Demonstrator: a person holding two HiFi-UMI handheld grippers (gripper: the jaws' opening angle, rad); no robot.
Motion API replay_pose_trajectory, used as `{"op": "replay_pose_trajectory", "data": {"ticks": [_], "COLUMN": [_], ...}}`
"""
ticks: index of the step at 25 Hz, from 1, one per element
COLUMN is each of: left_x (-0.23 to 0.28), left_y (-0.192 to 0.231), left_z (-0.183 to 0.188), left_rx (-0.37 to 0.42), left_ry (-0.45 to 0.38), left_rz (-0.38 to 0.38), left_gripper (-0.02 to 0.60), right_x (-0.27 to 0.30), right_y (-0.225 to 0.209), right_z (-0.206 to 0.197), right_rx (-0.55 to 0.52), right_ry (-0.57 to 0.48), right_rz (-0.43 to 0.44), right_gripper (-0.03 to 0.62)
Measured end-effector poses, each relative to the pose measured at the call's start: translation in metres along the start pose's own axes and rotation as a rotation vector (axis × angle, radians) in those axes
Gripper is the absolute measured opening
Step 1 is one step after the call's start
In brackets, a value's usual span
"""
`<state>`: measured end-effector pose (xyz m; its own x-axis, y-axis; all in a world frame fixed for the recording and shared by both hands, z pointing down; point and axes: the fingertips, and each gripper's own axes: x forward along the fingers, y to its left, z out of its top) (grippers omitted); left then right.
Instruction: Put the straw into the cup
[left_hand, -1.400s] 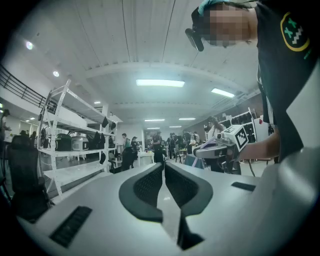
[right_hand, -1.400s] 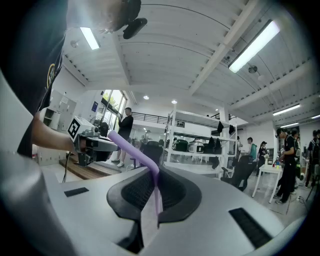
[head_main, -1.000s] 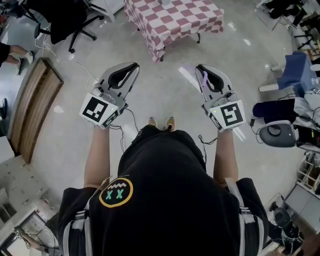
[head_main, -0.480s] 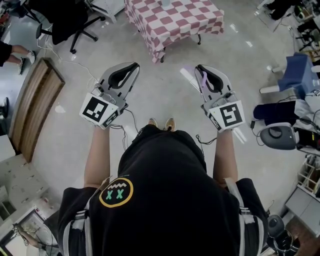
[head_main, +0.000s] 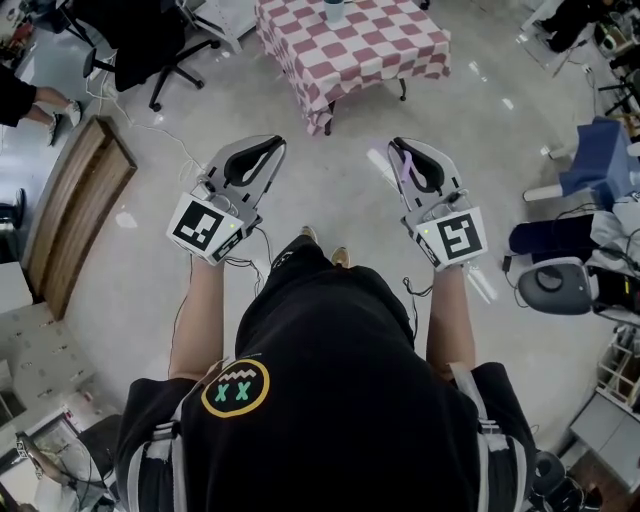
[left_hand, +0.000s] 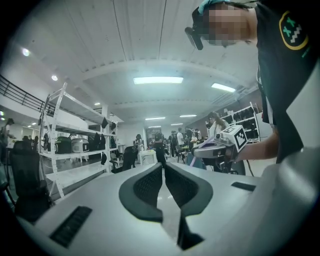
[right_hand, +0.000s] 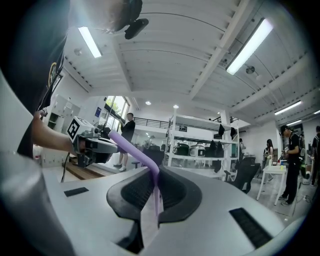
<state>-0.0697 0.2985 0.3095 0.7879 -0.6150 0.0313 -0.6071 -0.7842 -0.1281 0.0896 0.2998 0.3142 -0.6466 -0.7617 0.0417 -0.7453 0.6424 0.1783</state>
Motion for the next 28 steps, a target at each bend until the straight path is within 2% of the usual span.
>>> {"op": "replay_pose_trajectory", "data": {"ticks": [6, 11, 28], "left_x": [0.014, 0.038, 0.136], "left_y": [0.005, 0.026, 0.172], "left_z": [-0.001, -0.005, -0.03], "left_rx": [0.001, -0.007, -0.036], "left_ry": [-0.005, -0.007, -0.017], "left_rz": [0.0, -0.014, -0.043], "left_gripper": [0.034, 0.034, 0.034], "right_x": [0.004, 0.024, 0.163], "right_y": [-0.014, -0.033, -0.133], "right_z": [-0.004, -0.008, -0.033], "right_rx": [0.001, 0.003, 0.016], "right_ry": [0.001, 0.01, 0.055], "right_rz": [-0.004, -0.008, -0.043], "right_gripper": [0.044, 0.045, 0.046]}}
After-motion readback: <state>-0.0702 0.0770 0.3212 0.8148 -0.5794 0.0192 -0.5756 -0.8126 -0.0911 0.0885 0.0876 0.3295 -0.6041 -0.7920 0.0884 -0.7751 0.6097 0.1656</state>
